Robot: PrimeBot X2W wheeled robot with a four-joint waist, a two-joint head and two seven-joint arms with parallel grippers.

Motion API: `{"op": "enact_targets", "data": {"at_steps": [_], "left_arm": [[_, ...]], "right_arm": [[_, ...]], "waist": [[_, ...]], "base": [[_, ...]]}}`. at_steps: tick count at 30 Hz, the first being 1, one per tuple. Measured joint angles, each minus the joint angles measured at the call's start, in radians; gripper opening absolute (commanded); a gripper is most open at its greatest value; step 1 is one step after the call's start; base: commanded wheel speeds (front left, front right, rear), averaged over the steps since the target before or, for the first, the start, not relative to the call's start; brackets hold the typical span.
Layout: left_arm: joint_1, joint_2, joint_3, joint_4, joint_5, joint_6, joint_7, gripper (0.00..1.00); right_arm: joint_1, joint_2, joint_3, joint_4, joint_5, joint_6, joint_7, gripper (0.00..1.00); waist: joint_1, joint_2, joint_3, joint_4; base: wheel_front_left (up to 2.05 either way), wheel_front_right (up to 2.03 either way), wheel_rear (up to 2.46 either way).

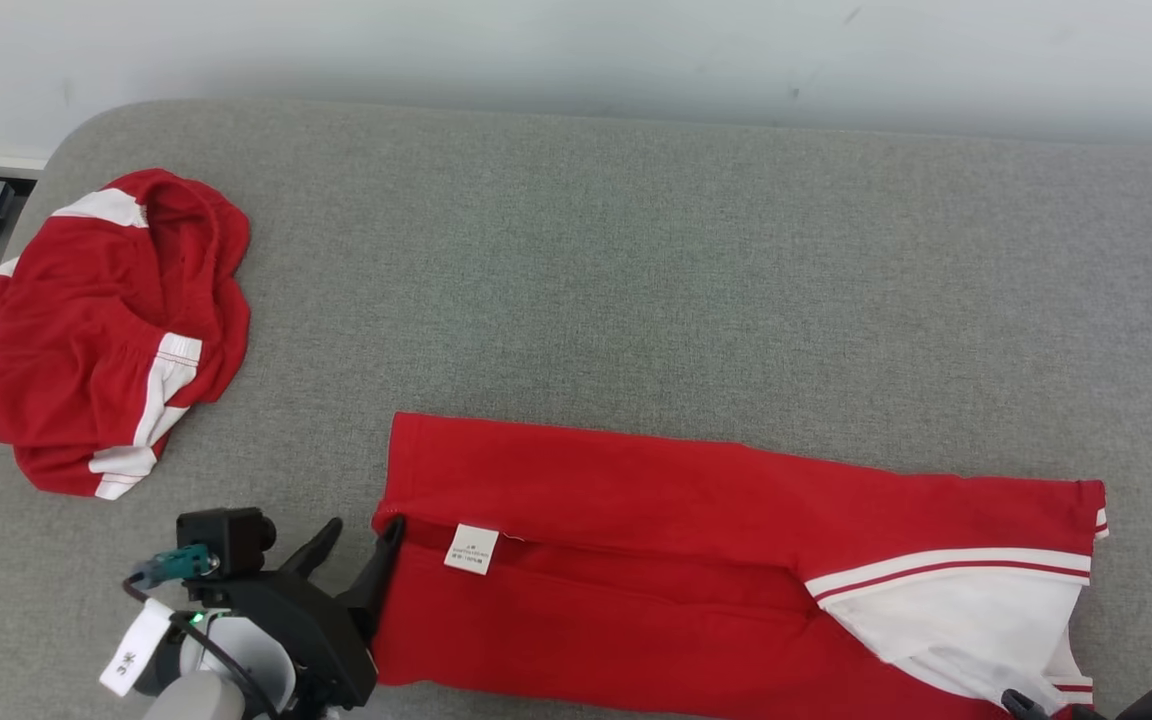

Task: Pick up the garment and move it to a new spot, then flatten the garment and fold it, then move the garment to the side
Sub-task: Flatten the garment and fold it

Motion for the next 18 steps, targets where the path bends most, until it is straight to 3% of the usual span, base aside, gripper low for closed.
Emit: {"op": "enact_targets", "data": {"at_steps": [7,18], "left_arm": [[0.026,0.049,0.035,-0.026,0.005,0.035,-0.030,1.00],[0.024,0.059,0.057,-0.165,0.092,0.088,-0.191,1.00]], "right_arm": [[0.021,-0.024,-0.017,-0.001,-0.056,-0.007,-0.001,1.00],[-0.128,0.001,-0.054,0.014,-0.165,-0.020,-0.164,1.00]], "waist": [[0.0000,0.0000,-0.015,0.000],[0.0000,0.0001,-0.058,-0.001]], "base": [[0.00,0.00,0.00],[0.00,0.00,0.00]]}}
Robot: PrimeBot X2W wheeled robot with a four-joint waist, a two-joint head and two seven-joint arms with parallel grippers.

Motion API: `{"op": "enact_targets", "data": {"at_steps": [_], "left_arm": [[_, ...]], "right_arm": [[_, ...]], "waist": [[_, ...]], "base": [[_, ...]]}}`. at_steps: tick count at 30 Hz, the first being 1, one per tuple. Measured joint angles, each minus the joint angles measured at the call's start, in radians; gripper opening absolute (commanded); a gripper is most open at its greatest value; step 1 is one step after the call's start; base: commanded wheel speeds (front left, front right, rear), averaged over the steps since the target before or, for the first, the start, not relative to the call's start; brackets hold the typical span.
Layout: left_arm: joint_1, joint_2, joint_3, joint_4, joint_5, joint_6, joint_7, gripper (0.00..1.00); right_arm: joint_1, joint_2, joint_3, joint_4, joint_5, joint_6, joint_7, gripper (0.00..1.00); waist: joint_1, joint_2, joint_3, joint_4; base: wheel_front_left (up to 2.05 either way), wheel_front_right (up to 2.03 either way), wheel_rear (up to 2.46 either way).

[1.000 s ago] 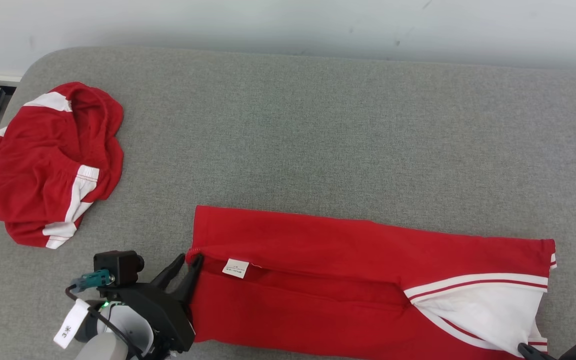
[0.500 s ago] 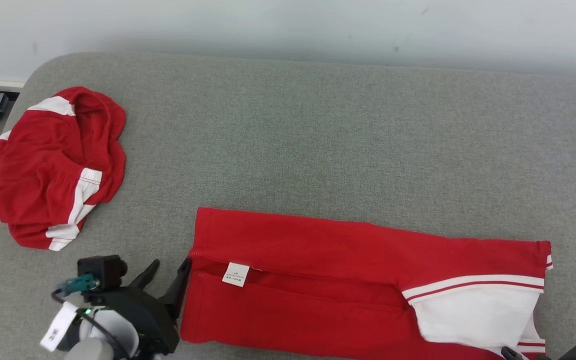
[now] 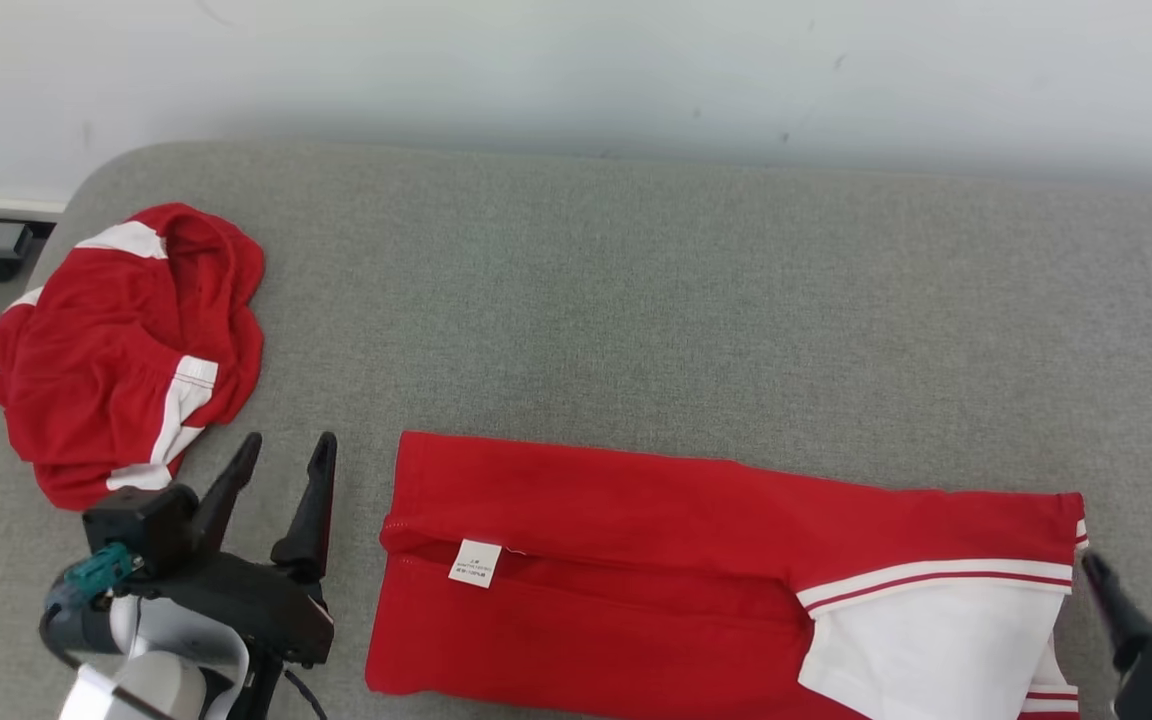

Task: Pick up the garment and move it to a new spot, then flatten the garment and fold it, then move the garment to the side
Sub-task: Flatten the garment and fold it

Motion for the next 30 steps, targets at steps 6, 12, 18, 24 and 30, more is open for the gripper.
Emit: {"op": "enact_targets", "data": {"at_steps": [6,12,18,24,30], "left_arm": [[0.004,-0.011,0.009,-0.051,0.018,0.021,-0.092,1.00],[0.024,-0.033,0.007,-0.049,0.049,0.053,-0.116,1.00],[0.095,-0.030,0.013,-0.037,0.049,0.061,-0.116,1.00],[0.124,-0.021,0.031,-0.028,0.041,0.069,-0.106,1.00],[0.142,-0.024,0.039,-0.019,0.005,0.072,-0.062,1.00]], "right_arm": [[-0.090,0.053,0.022,0.040,-0.070,-0.001,-0.164,1.00],[-0.099,0.109,0.072,0.104,-0.091,-0.001,-0.323,1.00],[-0.098,0.110,0.099,0.158,-0.116,-0.002,-0.452,1.00],[-0.098,0.109,0.116,0.213,-0.114,0.023,-0.537,1.00],[-0.097,0.111,0.124,0.257,-0.104,0.032,-0.585,1.00]], "waist": [[0.0000,-0.0001,-0.039,-0.004],[0.0000,-0.0001,-0.086,-0.009],[-0.0001,-0.0001,-0.130,-0.024],[-0.0001,-0.0001,-0.153,-0.051],[-0.0001,-0.0001,-0.163,-0.063]], "base": [[0.00,0.00,0.00],[0.00,0.00,0.00],[0.00,0.00,0.00],[0.00,0.00,0.00],[0.00,0.00,0.00]]}}
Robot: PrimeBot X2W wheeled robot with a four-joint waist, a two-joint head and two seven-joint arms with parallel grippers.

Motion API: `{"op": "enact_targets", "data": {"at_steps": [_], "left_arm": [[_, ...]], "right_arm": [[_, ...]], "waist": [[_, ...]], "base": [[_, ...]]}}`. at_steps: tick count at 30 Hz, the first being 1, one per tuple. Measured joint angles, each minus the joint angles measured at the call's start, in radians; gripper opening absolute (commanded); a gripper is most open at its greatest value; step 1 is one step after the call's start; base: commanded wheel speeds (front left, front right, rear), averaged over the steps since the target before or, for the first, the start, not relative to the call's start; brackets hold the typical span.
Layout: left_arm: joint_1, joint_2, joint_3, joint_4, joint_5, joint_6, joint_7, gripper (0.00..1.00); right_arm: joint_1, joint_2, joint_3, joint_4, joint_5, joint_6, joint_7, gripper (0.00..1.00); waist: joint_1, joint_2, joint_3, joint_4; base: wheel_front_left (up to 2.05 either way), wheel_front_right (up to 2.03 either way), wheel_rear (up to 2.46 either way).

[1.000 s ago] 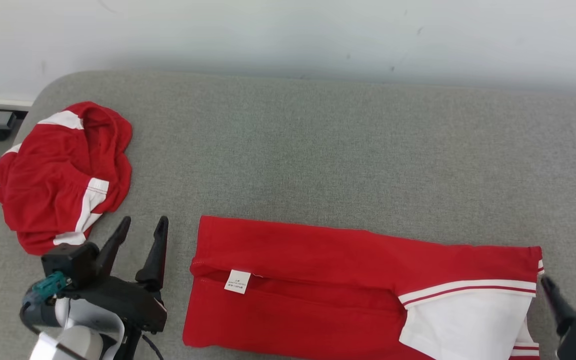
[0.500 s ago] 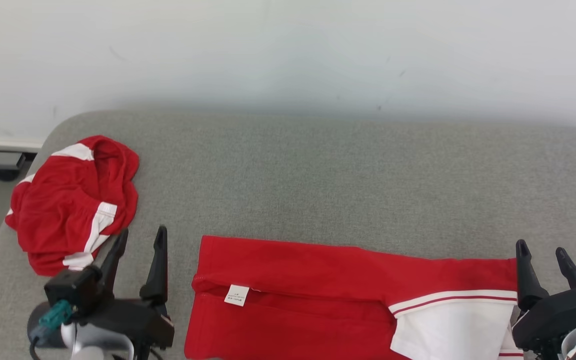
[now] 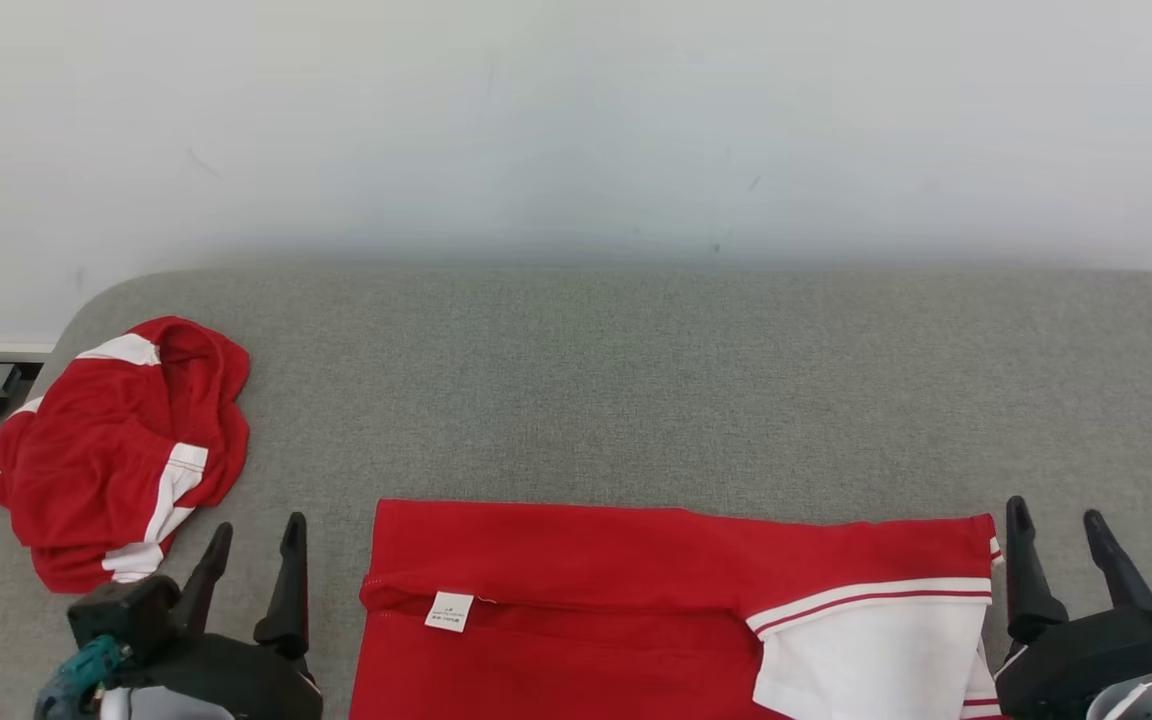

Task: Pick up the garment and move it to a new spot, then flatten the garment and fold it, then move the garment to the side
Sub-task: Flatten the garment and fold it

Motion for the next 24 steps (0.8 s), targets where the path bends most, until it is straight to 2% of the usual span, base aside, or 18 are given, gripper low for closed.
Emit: {"op": "enact_targets", "data": {"at_steps": [8,24], "left_arm": [[0.001,0.001,0.030,0.002,-0.014,0.009,0.037,1.00],[0.017,0.004,0.017,-0.032,0.008,0.015,0.083,1.00]], "right_arm": [[-0.031,0.003,0.042,0.063,0.003,0.025,-0.055,1.00],[-0.039,0.004,0.049,0.129,0.004,0.034,-0.142,1.00]], "waist": [[0.0000,0.0000,-0.007,-0.006],[0.0002,0.0000,0.000,-0.002]], "base": [[0.00,0.00,0.00],[0.00,0.00,0.00]]}}
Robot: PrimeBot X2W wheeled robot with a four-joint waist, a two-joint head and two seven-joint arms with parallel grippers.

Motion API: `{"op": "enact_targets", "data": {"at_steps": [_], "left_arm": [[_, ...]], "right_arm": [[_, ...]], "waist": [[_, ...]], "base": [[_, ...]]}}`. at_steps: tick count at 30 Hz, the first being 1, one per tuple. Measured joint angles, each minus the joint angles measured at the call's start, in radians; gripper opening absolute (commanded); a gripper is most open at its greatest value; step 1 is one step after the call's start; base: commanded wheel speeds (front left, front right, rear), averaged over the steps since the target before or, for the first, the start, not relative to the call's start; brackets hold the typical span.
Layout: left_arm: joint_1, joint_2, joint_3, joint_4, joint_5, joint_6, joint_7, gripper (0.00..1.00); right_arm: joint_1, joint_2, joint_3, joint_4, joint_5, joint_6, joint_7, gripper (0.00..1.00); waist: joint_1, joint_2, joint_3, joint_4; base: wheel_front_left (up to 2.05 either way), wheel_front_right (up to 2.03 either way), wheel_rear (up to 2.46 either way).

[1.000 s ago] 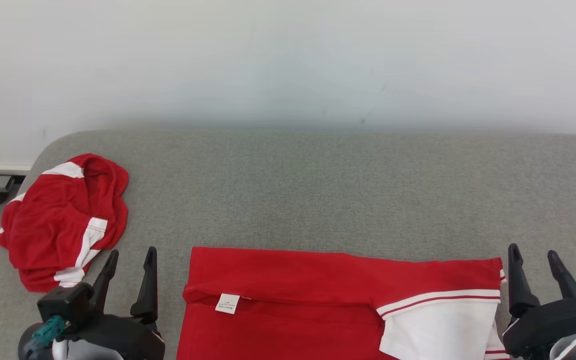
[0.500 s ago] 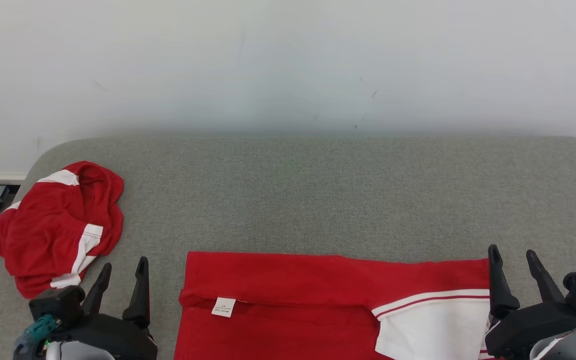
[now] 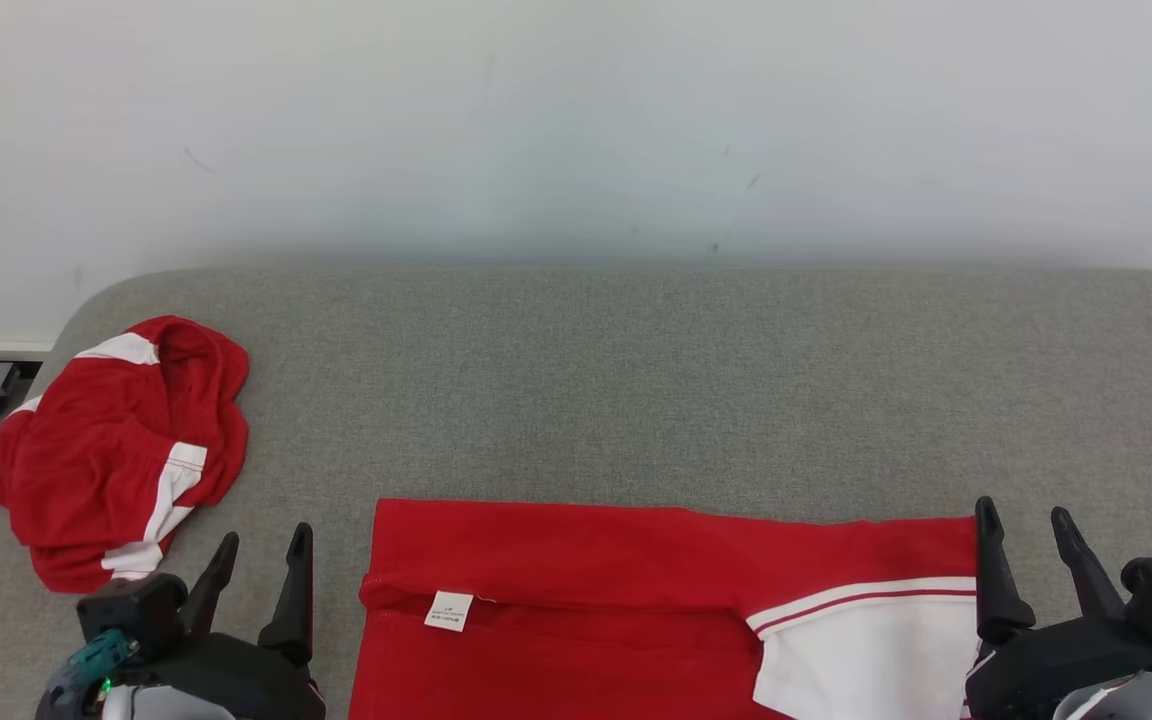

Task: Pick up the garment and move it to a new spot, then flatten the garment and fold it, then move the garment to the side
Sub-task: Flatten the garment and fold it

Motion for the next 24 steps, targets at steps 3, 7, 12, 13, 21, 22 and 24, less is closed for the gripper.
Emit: {"op": "enact_targets", "data": {"at_steps": [3,7,12,13,21,22,24], "left_arm": [[0.000,0.000,-0.002,-0.002,0.003,0.001,0.009,1.00],[0.000,0.000,-0.007,-0.006,0.006,0.001,0.014,1.00],[0.000,-0.002,-0.018,-0.007,0.013,0.006,0.030,1.00],[0.000,-0.002,-0.020,-0.006,0.029,0.008,0.030,1.00],[0.002,-0.010,-0.024,-0.004,0.038,0.008,0.040,1.00],[0.002,-0.012,-0.024,-0.005,0.038,0.008,0.040,1.00],[0.002,-0.017,-0.026,-0.006,0.039,0.008,0.040,1.00]], "right_arm": [[-0.002,0.000,0.004,0.007,-0.008,0.000,-0.011,1.00],[-0.003,-0.001,0.012,0.022,-0.016,0.002,-0.015,1.00],[0.000,-0.020,0.022,0.040,-0.014,0.011,0.085,1.00],[0.010,-0.037,0.024,0.054,-0.012,0.012,0.152,1.00],[0.042,-0.106,0.012,0.072,0.004,0.001,0.385,1.00],[0.031,-0.112,0.010,0.078,0.007,0.001,0.405,1.00],[0.008,-0.123,0.009,0.095,0.021,0.001,0.447,1.00]], "waist": [[0.0000,0.0000,0.002,0.001],[0.0000,0.0001,0.005,0.003],[0.0000,0.0001,0.006,0.009],[0.0000,0.0000,0.004,0.012],[0.0000,0.0001,-0.007,0.019],[0.0000,0.0000,-0.007,0.020],[0.0000,0.0000,-0.006,0.020]], "base": [[0.00,0.00,0.00],[0.00,0.00,0.00],[0.00,0.00,0.00],[0.00,0.00,0.00],[0.00,0.00,0.00],[0.00,0.00,0.00],[0.00,0.00,0.00]]}}
